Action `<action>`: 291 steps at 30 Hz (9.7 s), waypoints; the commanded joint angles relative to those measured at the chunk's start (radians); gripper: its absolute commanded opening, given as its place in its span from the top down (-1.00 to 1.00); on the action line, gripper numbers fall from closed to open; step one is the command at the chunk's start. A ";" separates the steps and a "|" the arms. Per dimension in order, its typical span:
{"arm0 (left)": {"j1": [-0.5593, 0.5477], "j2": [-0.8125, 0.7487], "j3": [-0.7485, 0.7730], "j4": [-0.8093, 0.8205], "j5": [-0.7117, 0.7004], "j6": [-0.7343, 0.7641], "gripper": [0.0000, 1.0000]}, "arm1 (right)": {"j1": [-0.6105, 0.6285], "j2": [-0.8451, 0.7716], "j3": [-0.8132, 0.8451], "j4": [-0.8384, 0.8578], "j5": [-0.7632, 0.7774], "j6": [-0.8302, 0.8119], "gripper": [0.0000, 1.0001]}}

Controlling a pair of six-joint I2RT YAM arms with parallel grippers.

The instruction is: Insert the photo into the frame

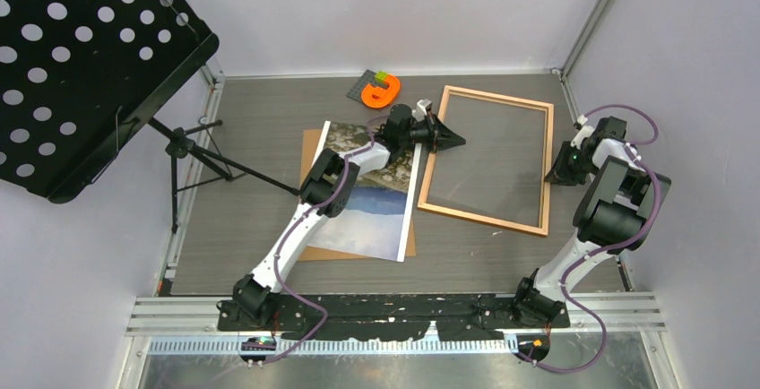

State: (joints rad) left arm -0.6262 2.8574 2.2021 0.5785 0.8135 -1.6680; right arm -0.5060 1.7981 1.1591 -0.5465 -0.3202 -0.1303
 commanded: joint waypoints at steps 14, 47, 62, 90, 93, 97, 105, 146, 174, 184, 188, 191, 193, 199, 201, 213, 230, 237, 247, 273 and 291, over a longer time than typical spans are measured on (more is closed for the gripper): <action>-0.055 -0.084 0.043 -0.033 0.073 0.056 1.00 | 0.004 0.039 0.015 0.032 0.008 -0.015 0.88; -0.054 -0.082 0.090 -0.035 0.068 -0.149 1.00 | 0.004 0.047 0.019 0.020 0.020 -0.026 0.88; -0.050 -0.103 0.120 -0.059 0.092 -0.179 1.00 | 0.004 0.046 0.017 0.019 0.021 -0.029 0.88; -0.045 -0.084 0.155 -0.177 0.135 -0.085 1.00 | 0.004 0.052 0.011 0.021 0.020 -0.026 0.88; -0.045 -0.074 0.174 -0.219 0.140 -0.037 1.00 | 0.005 0.052 0.010 0.021 0.020 -0.026 0.89; -0.045 -0.061 0.203 -0.278 0.148 0.032 1.00 | 0.005 0.052 0.006 0.022 0.020 -0.028 0.89; -0.044 -0.041 0.263 -0.426 0.144 0.214 1.00 | 0.005 0.055 0.005 0.022 0.018 -0.028 0.89; -0.052 -0.013 0.242 -0.454 0.123 0.300 1.00 | 0.059 0.099 0.028 0.016 0.044 -0.159 0.89; -0.058 -0.052 0.152 -0.397 0.140 0.207 1.00 | 0.092 0.079 0.007 0.017 0.040 -0.141 0.89; -0.069 -0.057 0.233 -0.502 0.168 0.303 1.00 | 0.097 0.084 0.016 0.013 0.053 -0.148 0.89; -0.073 -0.051 0.266 -0.541 0.171 0.343 1.00 | 0.101 0.081 0.018 0.009 0.063 -0.155 0.89; -0.078 -0.049 0.280 -0.560 0.173 0.363 1.00 | 0.108 0.079 0.018 0.008 0.067 -0.158 0.89; -0.081 -0.048 0.281 -0.559 0.177 0.366 1.00 | 0.114 0.077 0.016 0.009 0.070 -0.160 0.88; -0.084 -0.047 0.288 -0.575 0.181 0.399 1.00 | 0.132 0.072 0.010 0.012 0.088 -0.171 0.89; -0.084 -0.046 0.287 -0.575 0.188 0.405 1.00 | 0.141 0.074 0.012 0.014 0.096 -0.175 0.88; -0.086 -0.051 0.285 -0.572 0.217 0.432 1.00 | 0.191 0.082 0.038 0.014 0.143 -0.196 0.89; -0.084 -0.055 0.301 -0.487 0.222 0.393 1.00 | 0.229 0.080 0.044 0.017 0.157 -0.212 0.89; -0.085 -0.032 0.304 -0.480 0.217 0.395 1.00 | 0.233 0.075 0.037 0.016 0.152 -0.217 0.88; -0.088 -0.048 0.282 -0.531 0.265 0.477 1.00 | 0.240 0.080 0.045 0.012 0.166 -0.236 0.89; -0.098 -0.028 0.274 -0.402 0.290 0.440 0.86 | 0.261 0.054 0.016 0.026 0.121 -0.242 0.89; -0.106 -0.023 0.265 -0.390 0.313 0.453 0.95 | 0.210 0.080 0.055 -0.003 0.010 -0.183 0.87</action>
State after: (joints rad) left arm -0.6460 2.8696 2.4554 0.1253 1.0306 -1.2030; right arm -0.3237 1.8133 1.2163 -0.5999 -0.0402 -0.3767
